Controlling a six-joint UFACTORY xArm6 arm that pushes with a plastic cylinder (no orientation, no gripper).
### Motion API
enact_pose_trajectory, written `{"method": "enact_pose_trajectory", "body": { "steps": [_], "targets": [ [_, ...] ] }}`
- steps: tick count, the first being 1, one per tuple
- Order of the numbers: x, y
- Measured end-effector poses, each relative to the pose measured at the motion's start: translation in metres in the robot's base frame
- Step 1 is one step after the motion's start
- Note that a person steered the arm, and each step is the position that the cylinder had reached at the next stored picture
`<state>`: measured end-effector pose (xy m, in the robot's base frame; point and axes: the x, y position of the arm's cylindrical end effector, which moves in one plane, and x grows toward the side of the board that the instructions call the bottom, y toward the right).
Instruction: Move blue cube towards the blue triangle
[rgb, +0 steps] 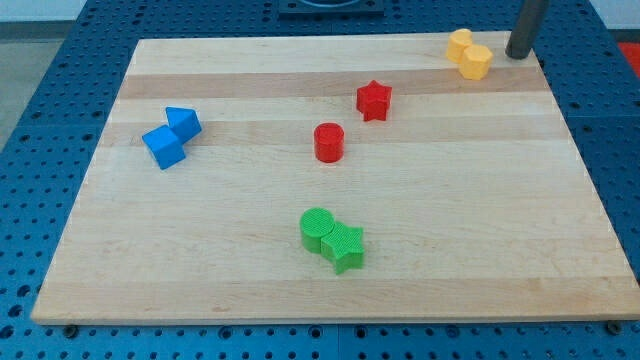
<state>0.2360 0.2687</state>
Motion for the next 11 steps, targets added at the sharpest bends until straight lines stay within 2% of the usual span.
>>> {"method": "enact_pose_trajectory", "body": {
  "steps": [3, 8, 10, 11],
  "targets": [
    [0.005, -0.025],
    [0.07, -0.103],
    [0.088, -0.107],
    [0.083, -0.097]
  ]
}}
